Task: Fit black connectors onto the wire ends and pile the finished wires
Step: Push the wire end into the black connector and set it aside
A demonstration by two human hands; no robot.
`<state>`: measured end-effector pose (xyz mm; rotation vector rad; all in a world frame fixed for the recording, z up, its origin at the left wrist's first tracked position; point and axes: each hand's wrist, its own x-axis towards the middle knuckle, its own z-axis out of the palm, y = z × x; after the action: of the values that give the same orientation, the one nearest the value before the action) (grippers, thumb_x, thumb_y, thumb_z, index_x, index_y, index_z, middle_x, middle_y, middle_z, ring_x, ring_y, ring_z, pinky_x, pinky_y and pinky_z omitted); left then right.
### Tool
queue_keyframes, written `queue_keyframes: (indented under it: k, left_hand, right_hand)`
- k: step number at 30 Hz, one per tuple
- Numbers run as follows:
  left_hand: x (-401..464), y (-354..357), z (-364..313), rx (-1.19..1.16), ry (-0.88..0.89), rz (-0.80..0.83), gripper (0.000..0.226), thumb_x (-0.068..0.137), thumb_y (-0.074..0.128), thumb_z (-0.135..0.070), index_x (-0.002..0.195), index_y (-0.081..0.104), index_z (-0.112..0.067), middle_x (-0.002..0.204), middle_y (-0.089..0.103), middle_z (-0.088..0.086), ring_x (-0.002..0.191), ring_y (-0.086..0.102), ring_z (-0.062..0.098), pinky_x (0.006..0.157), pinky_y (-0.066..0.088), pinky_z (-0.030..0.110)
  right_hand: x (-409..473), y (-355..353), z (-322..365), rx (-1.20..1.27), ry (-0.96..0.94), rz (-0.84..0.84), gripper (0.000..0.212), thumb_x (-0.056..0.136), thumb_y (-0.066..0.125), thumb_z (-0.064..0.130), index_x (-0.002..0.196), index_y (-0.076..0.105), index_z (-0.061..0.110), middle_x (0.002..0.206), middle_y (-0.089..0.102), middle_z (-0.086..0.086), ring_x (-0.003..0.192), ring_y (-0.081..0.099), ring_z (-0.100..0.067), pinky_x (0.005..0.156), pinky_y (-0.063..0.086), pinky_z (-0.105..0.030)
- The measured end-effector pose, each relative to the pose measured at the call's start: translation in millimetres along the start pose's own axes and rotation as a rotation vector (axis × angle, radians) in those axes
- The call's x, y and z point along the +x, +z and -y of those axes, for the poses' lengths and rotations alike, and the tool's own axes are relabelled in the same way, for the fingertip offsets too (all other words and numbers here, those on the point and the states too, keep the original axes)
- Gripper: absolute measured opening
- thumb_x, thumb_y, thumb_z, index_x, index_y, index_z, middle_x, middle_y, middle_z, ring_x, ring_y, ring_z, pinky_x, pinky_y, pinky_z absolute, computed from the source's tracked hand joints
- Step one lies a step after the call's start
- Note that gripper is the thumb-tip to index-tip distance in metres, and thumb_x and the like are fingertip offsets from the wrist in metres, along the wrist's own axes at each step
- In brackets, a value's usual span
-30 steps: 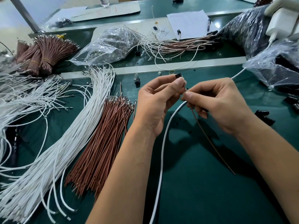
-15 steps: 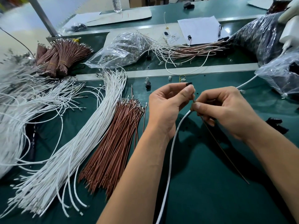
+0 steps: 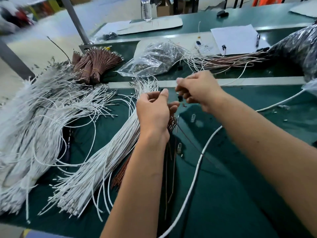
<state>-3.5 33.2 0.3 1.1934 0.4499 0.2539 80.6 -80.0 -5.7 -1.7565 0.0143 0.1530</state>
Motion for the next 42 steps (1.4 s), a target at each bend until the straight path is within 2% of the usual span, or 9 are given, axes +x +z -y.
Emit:
queue_keyframes:
  k: [4, 11, 14, 16, 18, 21, 31, 36, 42]
  left_hand:
    - [10, -20, -9, 0.023, 0.02, -0.075, 0.009, 0.1, 0.06, -0.008, 0.104, 0.054, -0.003, 0.075, 0.063, 0.006, 0.047, 0.062, 0.01, 0.042, 0.044, 0.019]
    - [20, -38, -19, 0.136, -0.009, -0.112, 0.01, 0.101, 0.059, -0.013, 0.108, 0.057, -0.006, 0.084, 0.072, 0.007, 0.049, 0.042, 0.009, 0.046, 0.033, 0.021]
    - [23, -42, -22, 0.28, 0.059, -0.132, 0.008, 0.097, 0.063, -0.015, 0.102, 0.061, -0.01, 0.09, 0.073, 0.007, 0.062, 0.05, 0.016, 0.066, 0.041, 0.031]
    - [24, -42, -22, 0.655, 0.261, -0.131, 0.014, 0.093, 0.07, -0.023, 0.101, 0.063, -0.014, 0.092, 0.07, 0.002, 0.079, 0.061, 0.02, 0.078, 0.047, 0.032]
    - [20, -37, -24, 1.051, 0.439, -0.103, 0.023, 0.09, 0.075, -0.031, 0.106, 0.066, -0.017, 0.092, 0.067, 0.0, 0.086, 0.061, 0.02, 0.082, 0.046, 0.028]
    - [14, -25, -22, 1.183, 0.491, -0.021, 0.014, 0.091, 0.075, -0.033, 0.1, 0.073, -0.022, 0.089, 0.064, -0.002, 0.08, 0.057, 0.017, 0.077, 0.042, 0.023]
    - [-13, 32, -4, 1.098, 0.49, 0.324, 0.014, 0.092, 0.074, -0.03, 0.082, 0.073, -0.02, 0.064, 0.061, -0.009, 0.061, 0.056, 0.01, 0.061, 0.043, 0.024]
    - [-32, 79, 19, 0.432, -0.017, 0.52, 0.013, 0.096, 0.068, -0.019, 0.088, 0.073, -0.01, 0.059, 0.051, -0.005, 0.035, 0.03, 0.003, 0.036, 0.022, 0.013]
    - [-33, 95, 49, 0.243, -0.227, 0.532, 0.013, 0.099, 0.063, -0.015, 0.089, 0.07, -0.011, 0.067, 0.053, 0.001, 0.034, 0.027, 0.002, 0.035, 0.018, 0.013]
  right_hand:
    - [41, 57, 8, -0.356, 0.009, -0.025, 0.027, 0.09, 0.074, 0.025, 0.093, 0.072, -0.002, 0.094, 0.074, -0.017, 0.098, 0.071, -0.03, 0.081, 0.06, -0.038]
    - [57, 76, 11, -0.527, 0.01, -0.123, 0.025, 0.089, 0.08, 0.027, 0.094, 0.073, 0.004, 0.092, 0.076, -0.01, 0.084, 0.075, -0.022, 0.079, 0.063, -0.034]
    - [48, 63, 21, -0.357, -0.043, -0.117, 0.025, 0.093, 0.077, 0.027, 0.092, 0.072, 0.003, 0.085, 0.075, -0.009, 0.071, 0.072, -0.014, 0.066, 0.059, -0.026]
    - [38, 49, 34, -0.112, -0.115, -0.09, 0.019, 0.096, 0.071, 0.02, 0.088, 0.069, 0.003, 0.081, 0.073, -0.01, 0.054, 0.063, -0.008, 0.052, 0.049, -0.02]
    - [28, 28, 49, 0.103, -0.236, -0.101, 0.022, 0.098, 0.069, 0.018, 0.081, 0.067, 0.005, 0.07, 0.068, -0.007, 0.045, 0.055, -0.006, 0.042, 0.041, -0.019]
    - [16, -12, 66, 0.35, -0.329, -0.135, 0.024, 0.098, 0.069, 0.017, 0.077, 0.065, 0.007, 0.064, 0.064, -0.003, 0.047, 0.052, -0.008, 0.041, 0.038, -0.02]
    - [-6, -165, 41, 0.722, -0.236, -0.379, 0.025, 0.102, 0.063, 0.032, 0.087, 0.052, 0.015, 0.06, 0.055, 0.007, 0.052, 0.048, -0.002, 0.043, 0.033, -0.014]
    - [-55, -155, -9, 0.272, -0.081, -0.309, 0.035, 0.104, 0.057, 0.04, 0.087, 0.064, 0.01, 0.06, 0.059, -0.001, 0.048, 0.046, -0.01, 0.037, 0.031, -0.018]
    - [-101, -144, -48, -0.103, -0.064, -0.059, 0.022, 0.091, 0.076, 0.027, 0.082, 0.077, 0.007, 0.062, 0.059, -0.008, 0.046, 0.043, -0.009, 0.038, 0.03, -0.018]
